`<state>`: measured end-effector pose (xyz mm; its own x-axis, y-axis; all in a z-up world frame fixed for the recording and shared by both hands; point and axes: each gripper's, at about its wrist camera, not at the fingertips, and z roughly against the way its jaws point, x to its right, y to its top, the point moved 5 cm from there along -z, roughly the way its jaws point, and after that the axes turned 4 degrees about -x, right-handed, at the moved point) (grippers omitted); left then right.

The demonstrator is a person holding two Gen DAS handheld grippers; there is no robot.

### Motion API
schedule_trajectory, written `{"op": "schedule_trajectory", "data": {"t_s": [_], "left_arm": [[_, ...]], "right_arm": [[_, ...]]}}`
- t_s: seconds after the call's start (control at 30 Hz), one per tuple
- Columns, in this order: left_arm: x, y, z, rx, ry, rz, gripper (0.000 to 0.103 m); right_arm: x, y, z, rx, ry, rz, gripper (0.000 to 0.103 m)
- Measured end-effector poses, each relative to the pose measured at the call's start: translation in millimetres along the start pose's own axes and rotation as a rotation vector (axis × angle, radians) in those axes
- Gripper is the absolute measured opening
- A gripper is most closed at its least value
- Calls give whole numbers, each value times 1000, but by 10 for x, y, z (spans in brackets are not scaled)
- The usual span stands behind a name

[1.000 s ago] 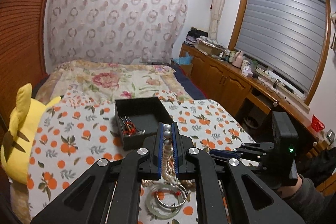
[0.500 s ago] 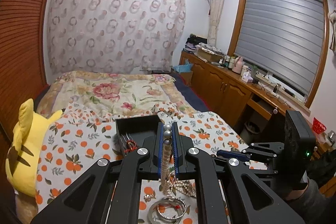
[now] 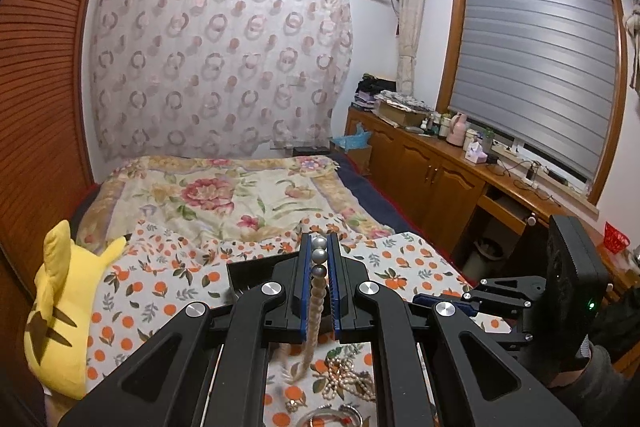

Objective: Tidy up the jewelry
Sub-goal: 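Carry the pearls and wooden beads into the black box and open both tools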

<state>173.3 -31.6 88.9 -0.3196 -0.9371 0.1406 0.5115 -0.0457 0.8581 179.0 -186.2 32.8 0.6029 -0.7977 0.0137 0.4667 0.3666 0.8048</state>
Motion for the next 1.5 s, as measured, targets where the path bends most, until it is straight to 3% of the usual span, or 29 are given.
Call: {"op": "schedule_trajectory", "data": {"t_s": [0.7,1.1,1.5], "left_arm": [[-301,636,-590,-7,11,7,7],[-711,-36,-1381,-181,7,64,7],[-827,-449,-1585,-256,11,77,7]], "right_arm": [[322,662,-427,55,41,19,15],[511,617,-1108,-11,67,-22,15],[575,477,-1540,-91,100,-81,15]]}}
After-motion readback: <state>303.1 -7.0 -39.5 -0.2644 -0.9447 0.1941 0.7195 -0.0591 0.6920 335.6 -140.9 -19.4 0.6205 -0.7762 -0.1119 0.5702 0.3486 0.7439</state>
